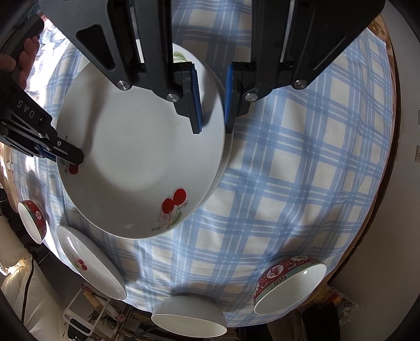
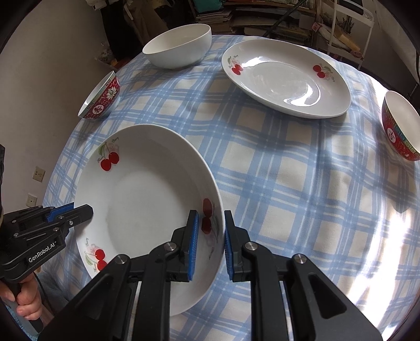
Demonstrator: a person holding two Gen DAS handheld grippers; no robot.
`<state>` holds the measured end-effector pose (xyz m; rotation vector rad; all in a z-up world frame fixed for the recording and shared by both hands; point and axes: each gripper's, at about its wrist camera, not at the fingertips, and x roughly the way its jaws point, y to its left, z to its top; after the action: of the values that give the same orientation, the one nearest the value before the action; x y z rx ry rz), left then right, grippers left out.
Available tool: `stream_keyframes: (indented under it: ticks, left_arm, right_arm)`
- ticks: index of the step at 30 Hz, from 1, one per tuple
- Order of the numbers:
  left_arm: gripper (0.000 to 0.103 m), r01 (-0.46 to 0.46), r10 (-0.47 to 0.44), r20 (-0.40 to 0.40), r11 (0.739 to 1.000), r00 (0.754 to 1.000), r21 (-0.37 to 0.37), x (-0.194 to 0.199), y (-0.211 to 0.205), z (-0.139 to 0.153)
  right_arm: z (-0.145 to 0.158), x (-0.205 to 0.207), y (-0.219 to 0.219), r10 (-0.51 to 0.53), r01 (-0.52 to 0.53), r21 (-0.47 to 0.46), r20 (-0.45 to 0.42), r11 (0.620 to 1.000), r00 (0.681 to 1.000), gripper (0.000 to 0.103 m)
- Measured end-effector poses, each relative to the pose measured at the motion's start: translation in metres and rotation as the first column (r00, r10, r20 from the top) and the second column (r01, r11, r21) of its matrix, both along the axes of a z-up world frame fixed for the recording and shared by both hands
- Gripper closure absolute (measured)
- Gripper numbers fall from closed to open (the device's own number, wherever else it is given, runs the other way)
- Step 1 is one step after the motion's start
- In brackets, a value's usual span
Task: Organize plates and bowls
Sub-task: 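Lower the second plate onto the first plate with both grippers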
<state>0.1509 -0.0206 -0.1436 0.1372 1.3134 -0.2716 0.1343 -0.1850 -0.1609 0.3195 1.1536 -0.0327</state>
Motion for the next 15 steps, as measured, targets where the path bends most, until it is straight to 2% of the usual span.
stream_keyframes:
  ticks: [4, 10, 12, 15]
  left_arm:
    - [0.087, -0.026, 0.026, -0.017, 0.999, 1.0, -0.027, 0.004, 0.006, 0.0]
    - [0.087, -0.017, 0.017, -0.007, 0.999, 1.0, 0.037, 0.005, 0.004, -0.008]
    - [0.086, -0.026, 0.028, -0.038, 0.999, 0.999, 0.028, 0.007, 0.006, -0.015]
    - [0.086, -0.024, 0.025, -0.028, 0.999, 0.999, 0.046, 0.006, 0.004, -0.015]
  right_arm:
    - [-0.002, -0.001, 0.002, 0.004, -0.004, 0.009, -0.003, 1.0, 1.0, 0.083]
    - [-0.005, 0.002, 0.01, 0.026, -0.027, -0.031, -0.015, 0.999, 1.0, 0.083]
    - [-0.006, 0.003, 0.007, 0.022, -0.022, -0.012, -0.016, 1.0, 1.0, 0.083]
    - [-0.005, 0.003, 0.005, 0.017, -0.017, 0.011, -0.01, 1.0, 1.0, 0.083]
